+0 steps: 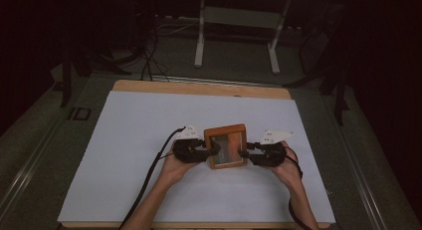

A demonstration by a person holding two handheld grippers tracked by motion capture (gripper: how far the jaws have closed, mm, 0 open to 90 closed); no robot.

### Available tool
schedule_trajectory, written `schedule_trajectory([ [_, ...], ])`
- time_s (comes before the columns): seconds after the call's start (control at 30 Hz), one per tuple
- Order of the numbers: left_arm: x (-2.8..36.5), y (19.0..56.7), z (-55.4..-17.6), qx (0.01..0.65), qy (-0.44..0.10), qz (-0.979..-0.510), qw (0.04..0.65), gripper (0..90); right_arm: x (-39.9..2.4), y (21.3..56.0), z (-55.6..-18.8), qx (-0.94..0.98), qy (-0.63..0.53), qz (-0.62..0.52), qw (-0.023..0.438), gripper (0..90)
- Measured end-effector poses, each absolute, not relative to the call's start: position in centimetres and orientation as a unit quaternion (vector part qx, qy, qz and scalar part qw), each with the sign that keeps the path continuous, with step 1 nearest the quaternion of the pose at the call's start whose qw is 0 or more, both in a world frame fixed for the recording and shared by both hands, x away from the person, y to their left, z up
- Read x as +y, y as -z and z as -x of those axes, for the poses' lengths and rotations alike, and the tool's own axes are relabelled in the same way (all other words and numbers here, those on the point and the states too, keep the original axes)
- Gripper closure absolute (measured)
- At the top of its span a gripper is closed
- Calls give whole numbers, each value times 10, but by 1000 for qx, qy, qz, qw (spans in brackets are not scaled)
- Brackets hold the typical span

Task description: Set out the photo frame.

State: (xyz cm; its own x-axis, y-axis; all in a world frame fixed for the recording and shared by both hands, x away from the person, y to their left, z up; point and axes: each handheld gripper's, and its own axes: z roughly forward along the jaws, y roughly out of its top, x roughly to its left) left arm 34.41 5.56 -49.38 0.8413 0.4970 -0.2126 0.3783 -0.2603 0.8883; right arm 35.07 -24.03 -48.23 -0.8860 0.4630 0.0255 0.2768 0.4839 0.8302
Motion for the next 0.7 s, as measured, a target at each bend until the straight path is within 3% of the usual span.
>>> schedule_trajectory([
  [0.7, 106, 462, -325, 305, -77, -763, 565, 599, -196, 485, -347, 839, -492, -229, 33, 639],
])
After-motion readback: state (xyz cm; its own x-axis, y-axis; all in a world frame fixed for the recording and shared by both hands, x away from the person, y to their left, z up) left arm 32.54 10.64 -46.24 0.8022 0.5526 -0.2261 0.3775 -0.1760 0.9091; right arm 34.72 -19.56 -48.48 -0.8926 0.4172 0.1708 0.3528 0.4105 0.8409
